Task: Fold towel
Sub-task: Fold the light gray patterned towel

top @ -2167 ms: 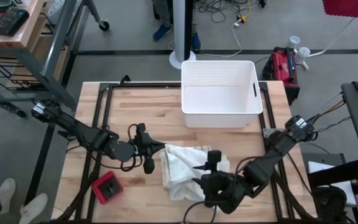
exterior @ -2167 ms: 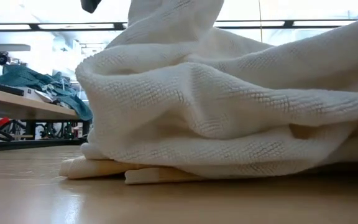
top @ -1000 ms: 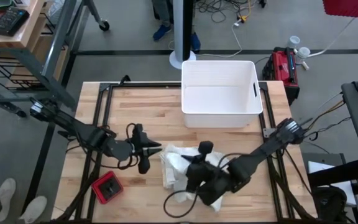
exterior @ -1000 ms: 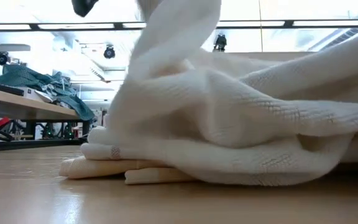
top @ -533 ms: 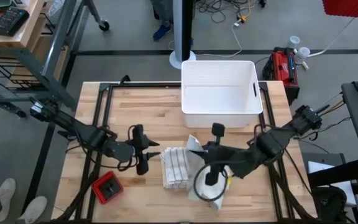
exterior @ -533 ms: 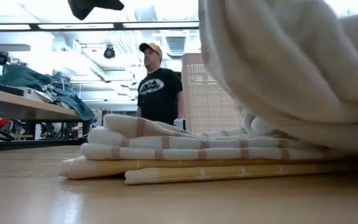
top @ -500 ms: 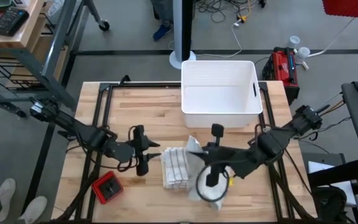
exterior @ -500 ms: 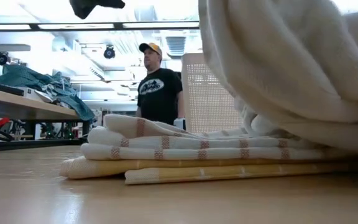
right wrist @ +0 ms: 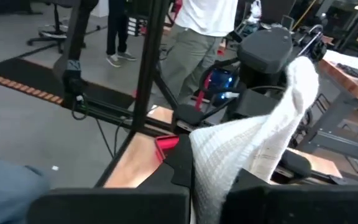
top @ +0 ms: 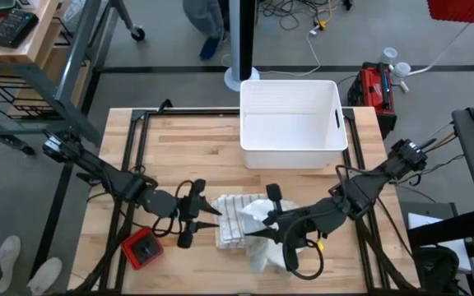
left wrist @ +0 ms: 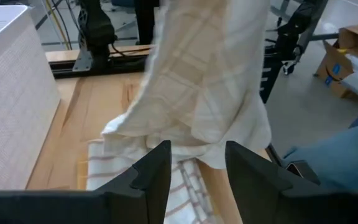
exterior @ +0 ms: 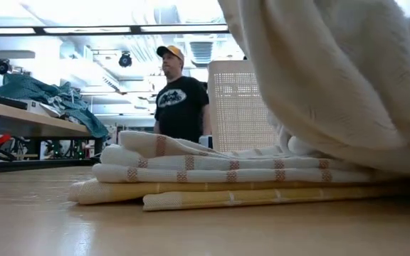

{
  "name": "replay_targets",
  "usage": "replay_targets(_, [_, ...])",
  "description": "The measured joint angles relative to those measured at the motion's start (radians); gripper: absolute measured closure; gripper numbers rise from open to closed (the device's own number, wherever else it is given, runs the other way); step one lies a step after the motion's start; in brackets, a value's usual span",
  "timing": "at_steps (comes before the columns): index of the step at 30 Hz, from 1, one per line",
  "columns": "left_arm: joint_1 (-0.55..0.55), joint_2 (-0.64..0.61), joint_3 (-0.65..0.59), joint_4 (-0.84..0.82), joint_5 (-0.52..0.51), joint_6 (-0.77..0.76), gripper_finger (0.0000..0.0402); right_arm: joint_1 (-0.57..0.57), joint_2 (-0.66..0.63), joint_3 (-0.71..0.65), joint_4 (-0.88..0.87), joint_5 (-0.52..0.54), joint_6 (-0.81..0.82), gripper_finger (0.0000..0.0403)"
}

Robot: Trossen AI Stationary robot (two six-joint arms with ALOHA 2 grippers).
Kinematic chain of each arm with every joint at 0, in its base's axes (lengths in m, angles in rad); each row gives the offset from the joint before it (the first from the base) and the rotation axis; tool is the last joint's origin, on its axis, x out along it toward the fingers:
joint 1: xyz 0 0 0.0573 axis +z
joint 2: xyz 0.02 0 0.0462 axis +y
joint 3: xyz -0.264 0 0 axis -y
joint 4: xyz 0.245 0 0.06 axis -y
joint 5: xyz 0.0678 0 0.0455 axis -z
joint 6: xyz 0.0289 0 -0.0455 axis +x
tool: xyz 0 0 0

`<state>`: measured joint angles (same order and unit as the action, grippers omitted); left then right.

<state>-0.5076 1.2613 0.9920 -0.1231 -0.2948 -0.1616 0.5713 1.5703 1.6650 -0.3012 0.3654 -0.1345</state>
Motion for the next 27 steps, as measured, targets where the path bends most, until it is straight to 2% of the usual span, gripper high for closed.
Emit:
replay_targets(5, [0.000,0.000,0.000,-0.001,0.000,-0.002,0.0269,0.007,-0.004,0.000,-0.004,0.010,0.004,0.0403])
replay_targets(7, [0.000,0.000,0.000,-0.008,0.000,-0.004,0.0271,0.028,-0.023,0.000,-0.027,0.089,0.030,0.0403])
replay_targets(9, [-0.002,0.000,0.000,-0.025,0.000,-0.016,0.0274,0.081,-0.067,0.009,-0.109,0.257,0.080,0.0403])
replay_targets(13, [-0.005,0.000,0.000,-0.076,0.000,-0.058,0.0278,0.235,-0.166,0.043,-0.363,0.698,0.287,0.0403])
replay_targets(15, [-0.008,0.000,0.000,-0.093,0.000,-0.073,0.0280,0.299,-0.198,0.054,-0.521,0.817,0.435,0.0403])
replay_targets(18, [-0.008,0.000,0.000,-0.096,-0.001,-0.090,0.0283,0.355,-0.223,0.055,-0.693,0.861,0.641,0.0403])
replay_targets(21, [-0.010,0.000,0.000,-0.114,0.000,-0.130,0.0285,0.371,-0.235,0.056,-0.827,0.857,0.785,0.0403])
replay_targets(27, [-0.010,0.019,-0.050,-0.145,-0.001,-0.226,0.0292,0.370,-0.236,0.092,-1.081,0.666,1.052,0.0403])
